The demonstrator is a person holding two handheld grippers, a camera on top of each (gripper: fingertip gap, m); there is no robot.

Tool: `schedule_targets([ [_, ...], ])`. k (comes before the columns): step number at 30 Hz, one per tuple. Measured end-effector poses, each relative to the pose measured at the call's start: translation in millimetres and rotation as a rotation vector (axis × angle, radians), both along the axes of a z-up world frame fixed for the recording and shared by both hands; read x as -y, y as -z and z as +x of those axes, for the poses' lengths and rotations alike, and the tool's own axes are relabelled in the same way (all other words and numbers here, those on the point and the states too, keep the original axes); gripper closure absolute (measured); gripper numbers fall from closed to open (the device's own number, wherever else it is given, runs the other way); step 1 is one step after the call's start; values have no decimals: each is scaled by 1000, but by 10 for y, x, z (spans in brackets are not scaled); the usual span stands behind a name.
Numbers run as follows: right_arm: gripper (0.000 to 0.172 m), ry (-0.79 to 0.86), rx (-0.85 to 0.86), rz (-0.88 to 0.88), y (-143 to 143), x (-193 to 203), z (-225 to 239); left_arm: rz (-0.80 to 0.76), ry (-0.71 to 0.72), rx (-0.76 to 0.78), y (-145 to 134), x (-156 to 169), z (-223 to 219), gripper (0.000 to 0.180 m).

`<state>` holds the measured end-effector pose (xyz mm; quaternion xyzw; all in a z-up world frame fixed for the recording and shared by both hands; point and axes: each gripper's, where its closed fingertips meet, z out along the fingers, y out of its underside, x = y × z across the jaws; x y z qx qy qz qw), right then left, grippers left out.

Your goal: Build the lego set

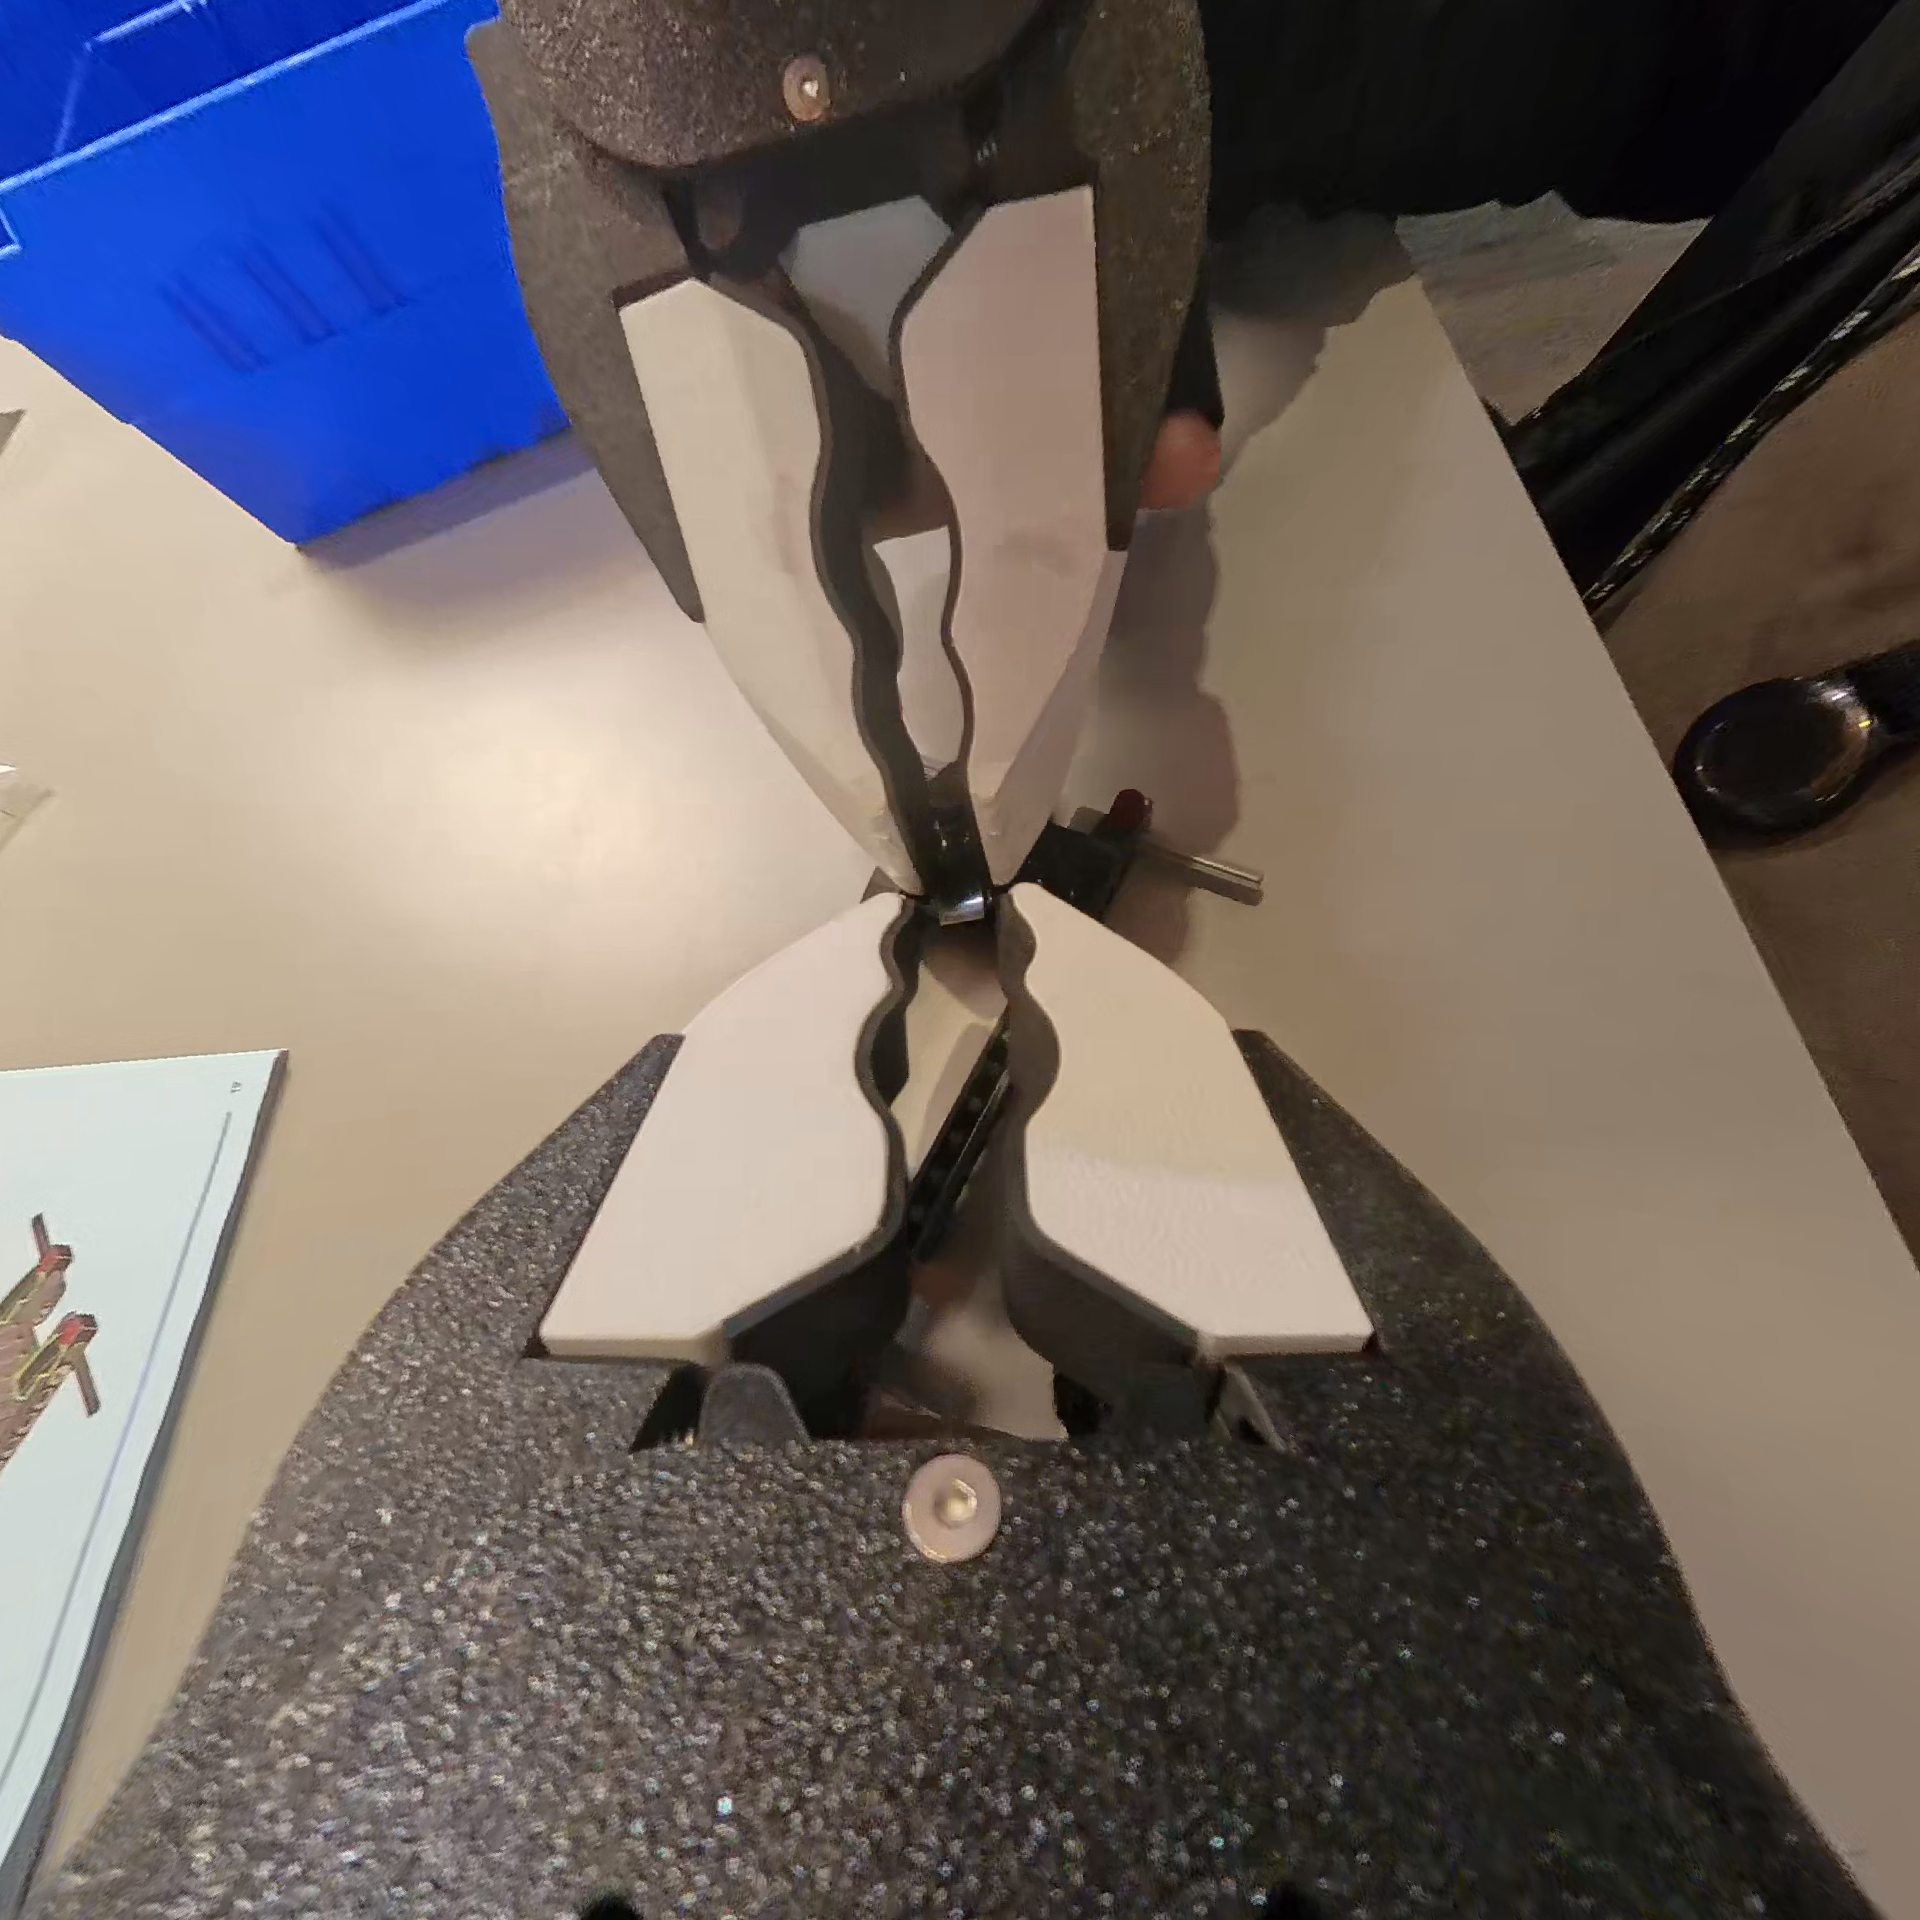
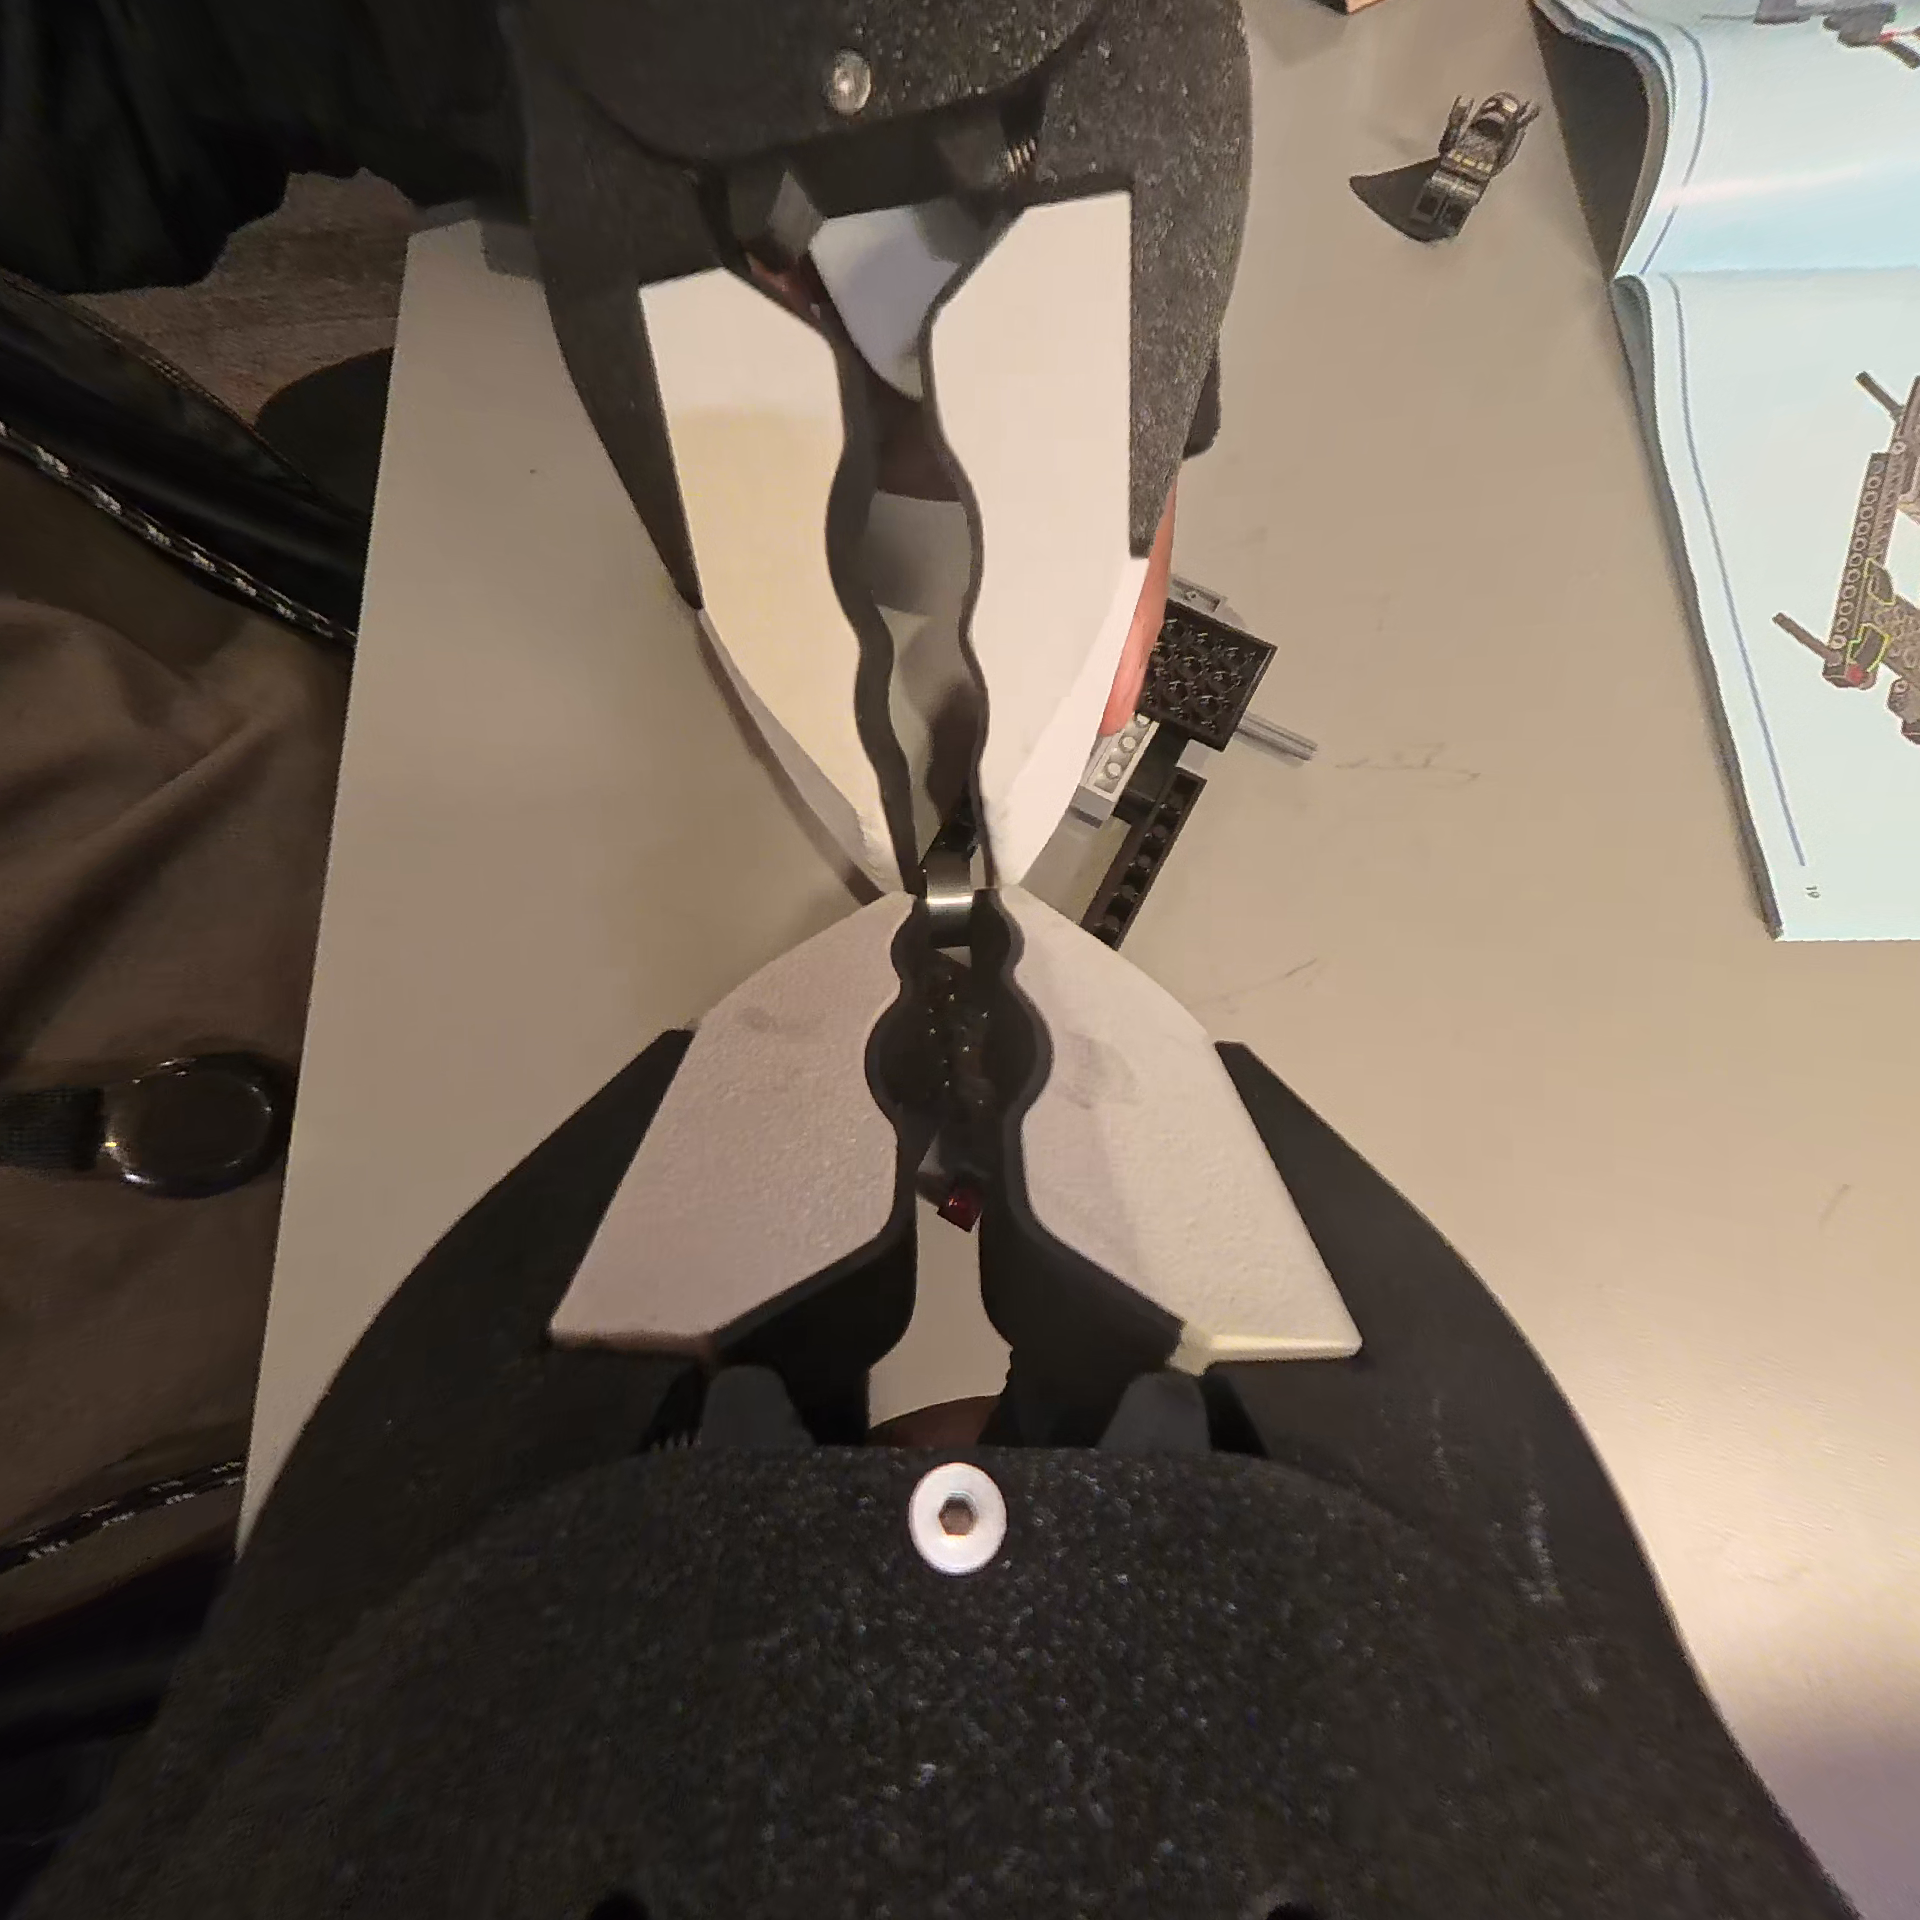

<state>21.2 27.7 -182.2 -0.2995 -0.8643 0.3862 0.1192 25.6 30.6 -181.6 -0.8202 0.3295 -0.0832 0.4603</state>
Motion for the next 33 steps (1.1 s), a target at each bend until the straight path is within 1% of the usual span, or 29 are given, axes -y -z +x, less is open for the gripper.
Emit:
schedule_targets([
  [4,165,-7,-29,7,-22,21,2,-36,5,44,24,15,30,172],
  [8,162,-13,-51,17,-31,36,13,-36,10,65,25,25,41,173],
  [10,148,43,-66,36,-35,-31,-22,-34,4,86,7,30,18,173],
  [13,123,193,-40,78,9,-248,-25,-26,-19,82,0,56,-82,173],
  [16,113,226,26,43,64,-191,66,-34,2,59,34,101,-131,173],
  [19,107,226,85,119,217,-133,121,-38,12,24,66,94,-154,173],
  [23,110,242,110,217,362,-165,113,-31,33,-33,94,114,-142,173],
  [24,114,229,116,236,391,-161,125,-27,45,-47,100,125,-130,173],
  [27,115,161,112,274,425,-127,138,-29,75,-57,115,158,-85,173],
  [30,115,15,109,296,425,-82,142,-50,104,-47,142,197,-33,172],
  [33,115,-143,72,337,420,-75,73,-84,92,-33,174,213,-13,173],
])
